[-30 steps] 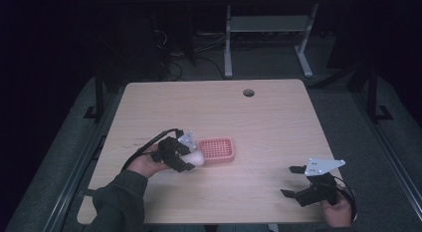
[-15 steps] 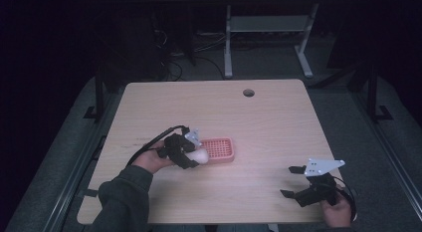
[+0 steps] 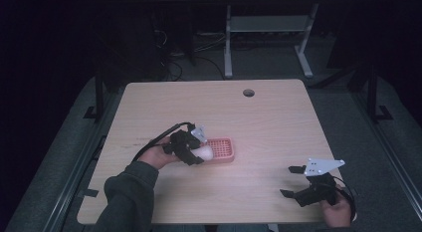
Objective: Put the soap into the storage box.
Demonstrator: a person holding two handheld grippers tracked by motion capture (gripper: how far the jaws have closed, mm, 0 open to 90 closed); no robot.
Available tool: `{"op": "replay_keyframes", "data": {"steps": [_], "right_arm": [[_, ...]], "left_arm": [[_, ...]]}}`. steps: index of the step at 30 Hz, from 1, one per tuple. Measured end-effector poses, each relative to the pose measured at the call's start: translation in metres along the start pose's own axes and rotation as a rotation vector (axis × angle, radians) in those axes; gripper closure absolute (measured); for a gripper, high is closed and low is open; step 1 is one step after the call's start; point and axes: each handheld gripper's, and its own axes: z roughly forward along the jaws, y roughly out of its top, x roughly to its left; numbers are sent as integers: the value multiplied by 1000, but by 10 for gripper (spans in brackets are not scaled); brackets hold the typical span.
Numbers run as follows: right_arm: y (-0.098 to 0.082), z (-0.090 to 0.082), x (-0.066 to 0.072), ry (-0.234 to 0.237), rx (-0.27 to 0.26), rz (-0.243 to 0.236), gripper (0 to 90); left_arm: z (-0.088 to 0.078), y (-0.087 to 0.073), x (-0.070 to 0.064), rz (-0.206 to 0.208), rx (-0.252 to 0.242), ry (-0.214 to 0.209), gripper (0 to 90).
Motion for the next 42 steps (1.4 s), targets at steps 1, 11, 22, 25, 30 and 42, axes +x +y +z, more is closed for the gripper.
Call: {"op": "replay_keyframes", "data": {"steps": [1,11,22,25,30,42], "right_arm": [[0,0,0,0,0,0,141],[0,0,-1,2,4,-5,141],[1,0,0,3,4,-4,141],[1,1,0,5,3,-8,141],[1,1,0,7,3,-11,140],[2,0,0,6,1,-12,141]], "left_arm": [[0,2,1,7,1,1,496],[3,14,4,32,1,-2,496],[5,21,9,38,3,0,496],[6,20,11,31,3,-6,496],[7,23,15,31,19,6,496],[16,39,19,54,28,4,496]]}}
